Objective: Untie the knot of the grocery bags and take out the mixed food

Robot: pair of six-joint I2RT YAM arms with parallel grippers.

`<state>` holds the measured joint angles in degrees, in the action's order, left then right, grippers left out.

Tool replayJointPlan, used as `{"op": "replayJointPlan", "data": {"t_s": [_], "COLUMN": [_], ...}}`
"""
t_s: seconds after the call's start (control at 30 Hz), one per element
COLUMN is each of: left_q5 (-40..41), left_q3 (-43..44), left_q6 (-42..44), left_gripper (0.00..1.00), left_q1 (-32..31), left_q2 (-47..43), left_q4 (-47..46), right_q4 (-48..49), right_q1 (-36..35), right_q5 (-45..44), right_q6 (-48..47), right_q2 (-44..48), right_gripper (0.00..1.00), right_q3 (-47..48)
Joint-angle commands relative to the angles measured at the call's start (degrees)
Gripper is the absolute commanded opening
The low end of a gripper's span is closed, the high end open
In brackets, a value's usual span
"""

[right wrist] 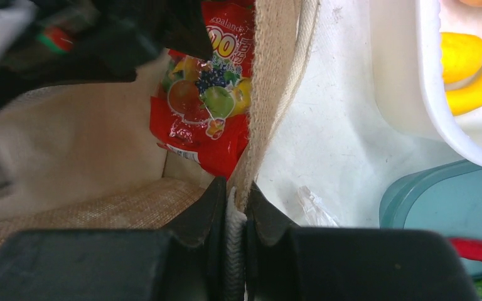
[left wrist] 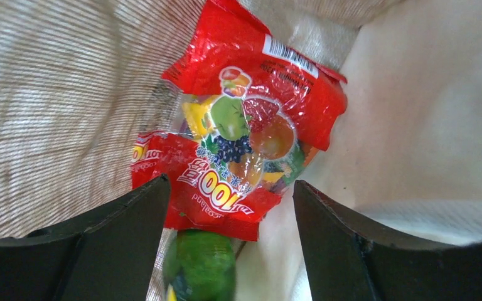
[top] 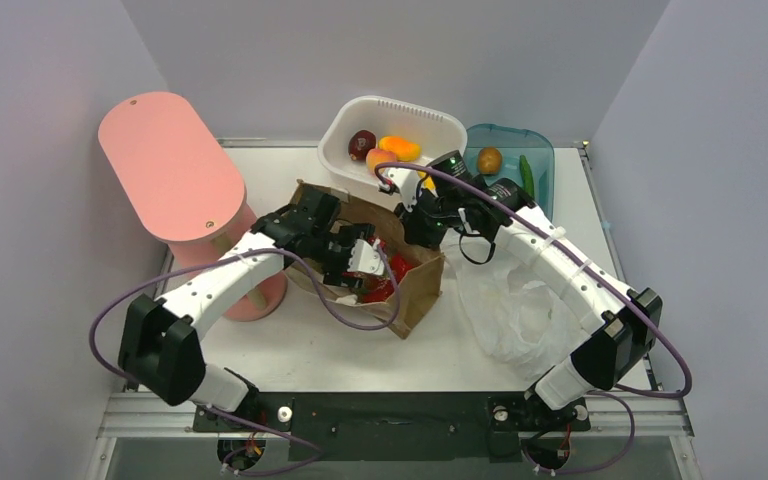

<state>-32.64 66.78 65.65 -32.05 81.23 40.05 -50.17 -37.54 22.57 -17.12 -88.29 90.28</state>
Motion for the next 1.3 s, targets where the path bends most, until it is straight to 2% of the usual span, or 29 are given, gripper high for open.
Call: {"op": "replayJointPlan", "data": {"t_s": [0.0,0.13,0.27,0.53,0.57,0.6,0.63,0.67,0.7,0.73,0.8,1.0,1.1,1.27], "left_q5": [2.48,1.77,1.52,8.85,10.22,10.14,9.28,8.75,7.53,6.6,3.8,-6.28,-8.59,-11.04], "left_q3": [3.06,4.42,8.06,10.6,10.27,9.61,9.56,9.89,10.46,10.77,11.81,13.77,12.71,12.23], "left_q6": [9.81,12.31,15.67,16.47,15.13,14.47,13.44,12.61,10.28,8.2,6.08,-10.01,-15.21,-22.09], "left_gripper": [0.7,0.7,0.71,0.71,0.66,0.59,0.35,0.22,0.04,0.0,0.0,0.0,0.0,0.0], "left_q1": [-0.6,-1.07,-1.25,-2.65,-3.01,-3.1,-2.9,-2.87,-2.76,-2.67,-2.35,-0.13,1.08,3.7], "left_q2": [6.32,14.59,22.31,33.6,33.75,33.56,33.38,32.85,32.46,31.54,29.34,18.78,12.61,7.37], "left_q4": [-0.82,-1.38,2.27,0.32,-1.1,-3.79,-4.74,-6.13,-6.74,-7.91,-8.77,-12.47,-14.85,-15.12], "right_q4": [3.78,3.78,3.83,3.78,3.81,3.83,3.78,3.77,3.77,3.72,3.45,2.84,2.78,2.88], "right_q1": [0.14,0.22,0.81,4.88,5.55,5.86,6.53,6.83,7.41,7.66,8.57,11.76,12.75,15.01], "right_q5": [2.96,3.05,2.78,4.2,4.23,4.28,4.27,4.34,4.44,4.38,4.07,3.06,2.32,2.0], "right_q6": [-2.66,-2.69,-3.19,-1.92,-1.89,-1.87,-1.86,-1.73,-1.66,-1.55,-1.62,-2.2,-2.55,-0.86], "right_q2": [3.24,2.58,1.93,-1.36,-1.54,-2.06,-2.24,-2.79,-3.08,-3.57,-4.22,-4.2,-3.55,-3.82], "right_gripper": [0.0,0.0,0.0,0.0,0.0,0.0,0.0,0.0,0.0,0.0,0.0,0.0,0.0,0.0], "right_q3": [-0.26,-0.62,-1.17,-0.55,-0.44,-0.36,-0.15,0.05,0.4,0.7,1.1,1.04,0.74,0.94]}}
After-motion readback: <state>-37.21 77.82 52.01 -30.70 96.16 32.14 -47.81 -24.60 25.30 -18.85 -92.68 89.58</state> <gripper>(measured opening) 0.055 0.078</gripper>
